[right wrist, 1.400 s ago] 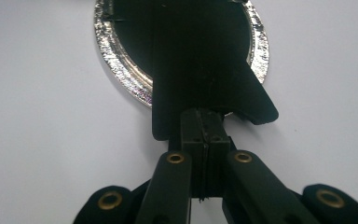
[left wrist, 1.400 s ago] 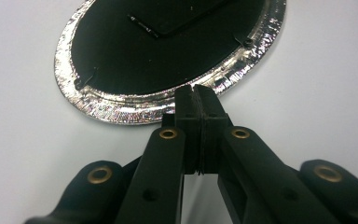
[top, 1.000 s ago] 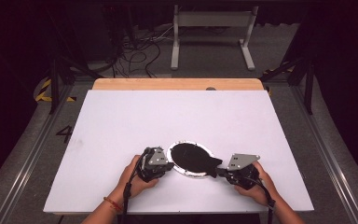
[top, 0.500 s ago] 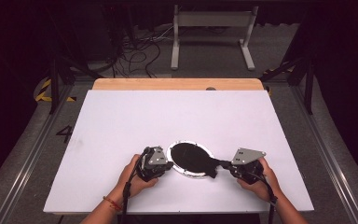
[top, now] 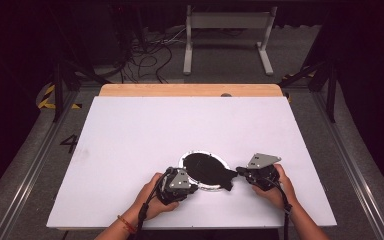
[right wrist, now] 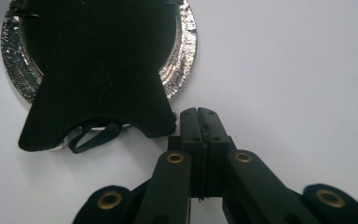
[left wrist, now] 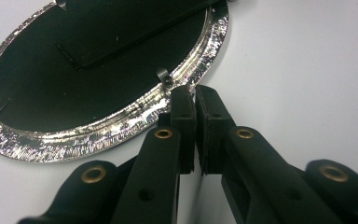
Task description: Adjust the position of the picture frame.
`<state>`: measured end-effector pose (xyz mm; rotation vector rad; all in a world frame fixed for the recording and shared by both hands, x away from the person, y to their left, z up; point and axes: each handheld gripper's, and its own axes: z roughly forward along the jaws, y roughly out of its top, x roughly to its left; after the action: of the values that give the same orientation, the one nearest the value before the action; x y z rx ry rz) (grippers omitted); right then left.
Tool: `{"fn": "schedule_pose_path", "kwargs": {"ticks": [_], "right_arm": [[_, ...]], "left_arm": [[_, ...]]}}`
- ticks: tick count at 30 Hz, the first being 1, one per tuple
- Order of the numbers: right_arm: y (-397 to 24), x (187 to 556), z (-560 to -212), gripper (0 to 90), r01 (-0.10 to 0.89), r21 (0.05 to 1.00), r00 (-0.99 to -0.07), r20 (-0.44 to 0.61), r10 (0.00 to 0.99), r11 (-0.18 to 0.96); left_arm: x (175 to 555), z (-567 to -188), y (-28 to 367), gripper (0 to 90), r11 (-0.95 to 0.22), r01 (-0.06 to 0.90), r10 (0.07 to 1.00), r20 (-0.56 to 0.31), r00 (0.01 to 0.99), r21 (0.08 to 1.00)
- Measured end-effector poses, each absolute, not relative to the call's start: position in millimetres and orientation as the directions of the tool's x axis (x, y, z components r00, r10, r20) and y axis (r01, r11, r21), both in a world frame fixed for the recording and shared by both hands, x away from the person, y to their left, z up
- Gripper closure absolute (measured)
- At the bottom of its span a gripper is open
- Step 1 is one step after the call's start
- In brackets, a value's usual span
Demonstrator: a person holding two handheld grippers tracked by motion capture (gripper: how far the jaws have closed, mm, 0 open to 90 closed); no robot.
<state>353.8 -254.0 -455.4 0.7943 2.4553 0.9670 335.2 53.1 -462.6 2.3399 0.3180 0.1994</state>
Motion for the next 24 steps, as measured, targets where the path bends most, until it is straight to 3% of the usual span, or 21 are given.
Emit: {"fn": "schedule_pose_path", "kwargs": {"ticks": [24], "right_arm": [[-244.3, 339.8, -456.6, 90.0, 0.349, 0.716, -0.787, -0.128, 0.604, 0.605]], "left_arm": [[353.3, -465.0, 60.2, 86.3, -0.648, 0.237, 0.418, 0.078, 0.905, 0.723]]}}
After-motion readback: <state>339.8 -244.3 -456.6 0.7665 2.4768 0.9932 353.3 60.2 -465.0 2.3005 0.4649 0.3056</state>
